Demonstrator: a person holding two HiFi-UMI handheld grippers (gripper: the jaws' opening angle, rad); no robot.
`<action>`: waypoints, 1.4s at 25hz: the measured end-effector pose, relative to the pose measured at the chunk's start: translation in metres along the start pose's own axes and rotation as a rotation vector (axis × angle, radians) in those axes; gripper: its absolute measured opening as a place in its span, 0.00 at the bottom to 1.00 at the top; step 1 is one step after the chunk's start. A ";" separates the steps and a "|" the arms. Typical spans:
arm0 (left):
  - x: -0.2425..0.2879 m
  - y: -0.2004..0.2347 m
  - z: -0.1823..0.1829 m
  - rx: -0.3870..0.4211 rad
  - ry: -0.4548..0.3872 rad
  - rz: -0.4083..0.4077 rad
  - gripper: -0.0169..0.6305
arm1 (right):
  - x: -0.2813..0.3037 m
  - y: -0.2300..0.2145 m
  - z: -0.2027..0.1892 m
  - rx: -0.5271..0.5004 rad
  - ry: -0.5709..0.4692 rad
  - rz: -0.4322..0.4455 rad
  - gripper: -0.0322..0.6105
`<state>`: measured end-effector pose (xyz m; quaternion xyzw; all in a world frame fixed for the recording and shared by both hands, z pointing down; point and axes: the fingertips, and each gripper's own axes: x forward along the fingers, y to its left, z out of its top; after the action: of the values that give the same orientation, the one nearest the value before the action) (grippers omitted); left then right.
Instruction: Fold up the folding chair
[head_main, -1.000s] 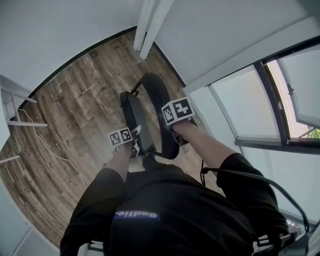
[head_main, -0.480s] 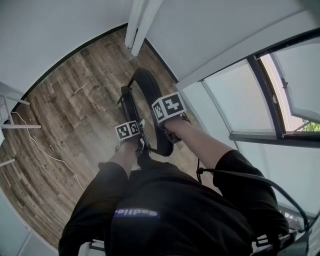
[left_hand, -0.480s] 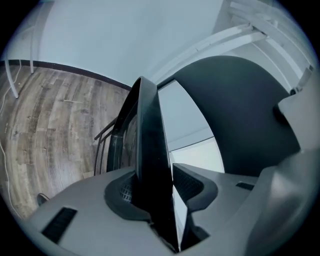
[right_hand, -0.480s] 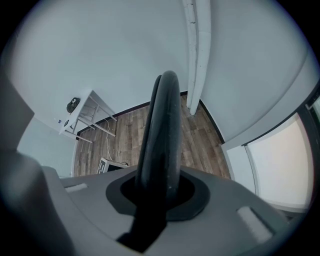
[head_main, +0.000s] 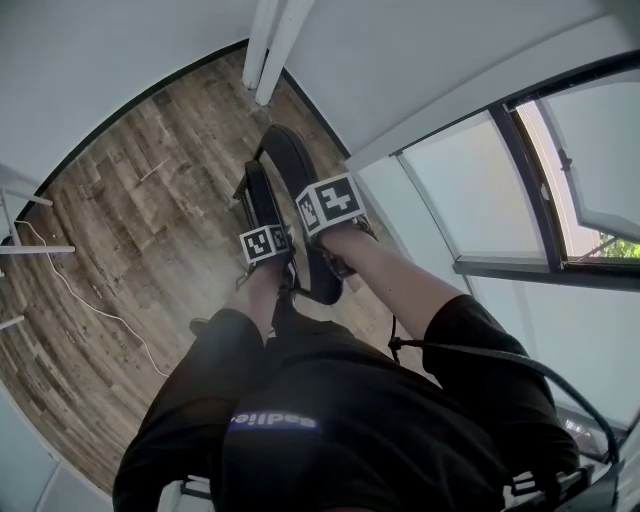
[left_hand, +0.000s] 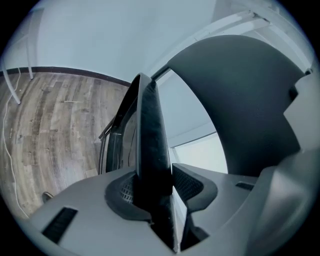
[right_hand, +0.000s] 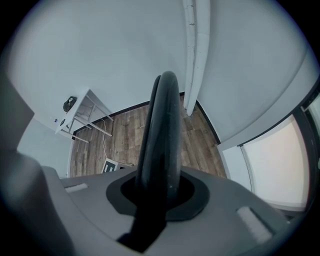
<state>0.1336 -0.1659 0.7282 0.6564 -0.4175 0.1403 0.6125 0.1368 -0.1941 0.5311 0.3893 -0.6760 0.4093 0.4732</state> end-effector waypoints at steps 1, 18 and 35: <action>0.001 -0.001 -0.001 -0.010 0.000 0.005 0.25 | 0.000 -0.001 0.000 0.002 0.000 -0.001 0.11; -0.015 -0.011 -0.010 0.190 0.062 -0.132 0.26 | -0.002 -0.013 -0.002 -0.054 0.000 -0.064 0.13; -0.204 -0.079 0.042 0.461 -0.278 -0.258 0.25 | -0.011 -0.034 -0.004 -0.045 -0.006 -0.055 0.13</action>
<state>0.0519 -0.1355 0.5239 0.8388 -0.3674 0.0613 0.3971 0.1716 -0.2007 0.5279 0.3983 -0.6756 0.3795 0.4908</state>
